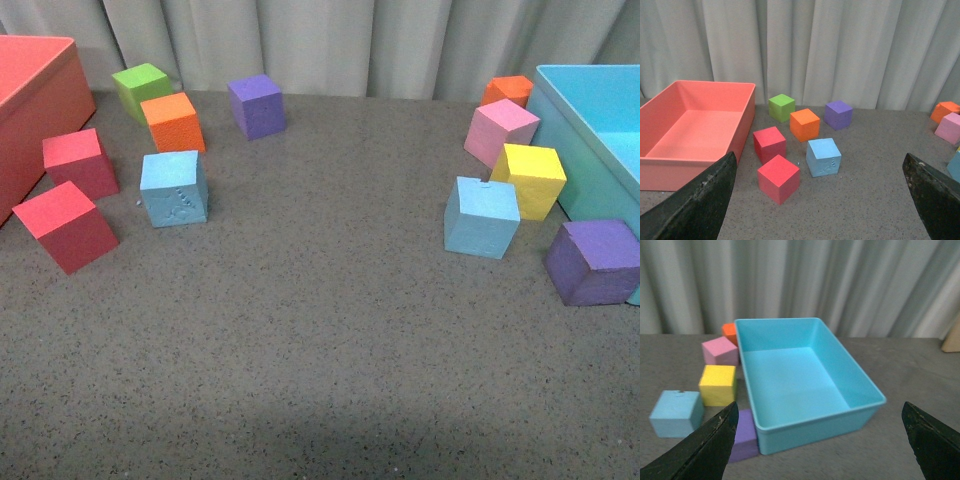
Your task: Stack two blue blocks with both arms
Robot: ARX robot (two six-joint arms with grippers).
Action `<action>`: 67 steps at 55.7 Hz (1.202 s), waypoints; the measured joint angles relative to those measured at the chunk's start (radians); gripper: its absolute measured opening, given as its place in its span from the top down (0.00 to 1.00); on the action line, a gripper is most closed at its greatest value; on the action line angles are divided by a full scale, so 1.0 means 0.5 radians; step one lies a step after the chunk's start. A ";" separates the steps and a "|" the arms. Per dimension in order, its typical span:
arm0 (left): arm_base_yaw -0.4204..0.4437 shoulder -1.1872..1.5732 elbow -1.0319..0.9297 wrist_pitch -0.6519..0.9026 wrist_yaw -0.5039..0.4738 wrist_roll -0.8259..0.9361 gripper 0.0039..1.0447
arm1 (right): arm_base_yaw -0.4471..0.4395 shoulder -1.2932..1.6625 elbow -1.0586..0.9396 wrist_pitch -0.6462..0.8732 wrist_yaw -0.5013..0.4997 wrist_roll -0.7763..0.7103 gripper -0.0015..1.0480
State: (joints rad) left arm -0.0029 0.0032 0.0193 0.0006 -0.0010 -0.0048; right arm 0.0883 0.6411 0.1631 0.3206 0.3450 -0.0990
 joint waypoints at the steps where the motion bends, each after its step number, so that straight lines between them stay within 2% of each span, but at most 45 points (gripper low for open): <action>1: 0.000 0.000 0.000 0.000 0.000 0.000 0.06 | 0.004 0.182 0.075 0.073 -0.052 0.038 0.09; 5: 0.000 0.000 0.000 0.000 -0.001 0.000 0.06 | 0.048 0.774 0.375 0.169 -0.178 0.153 0.09; 10: 0.000 0.000 0.000 0.000 -0.001 0.000 0.06 | 0.121 1.305 0.714 0.100 -0.291 0.304 0.09; 16: 0.000 0.000 0.000 0.000 0.000 0.000 0.06 | 0.219 1.823 1.198 -0.272 -0.412 0.511 0.09; 22: 0.000 0.000 0.000 0.000 0.000 0.000 0.06 | 0.274 2.186 1.560 -0.586 -0.414 0.650 0.09; 37: 0.000 0.000 0.000 0.000 0.000 0.000 0.06 | 0.307 2.667 1.958 -0.961 -0.452 0.836 0.09; 57: 0.000 0.000 0.000 0.000 0.000 0.000 0.06 | 0.307 3.012 2.258 -1.086 -0.450 0.861 0.09; 65: 0.000 0.000 0.000 0.000 0.000 0.000 0.06 | 0.307 3.193 2.427 -1.182 -0.519 0.889 0.10; 67: 0.000 0.000 0.000 0.000 0.000 0.000 0.06 | 0.307 3.233 2.468 -1.212 -0.521 0.893 0.14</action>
State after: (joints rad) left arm -0.0029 0.0032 0.0193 0.0006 -0.0010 -0.0048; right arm 0.2420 2.2574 1.3972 -0.2852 0.0845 0.3477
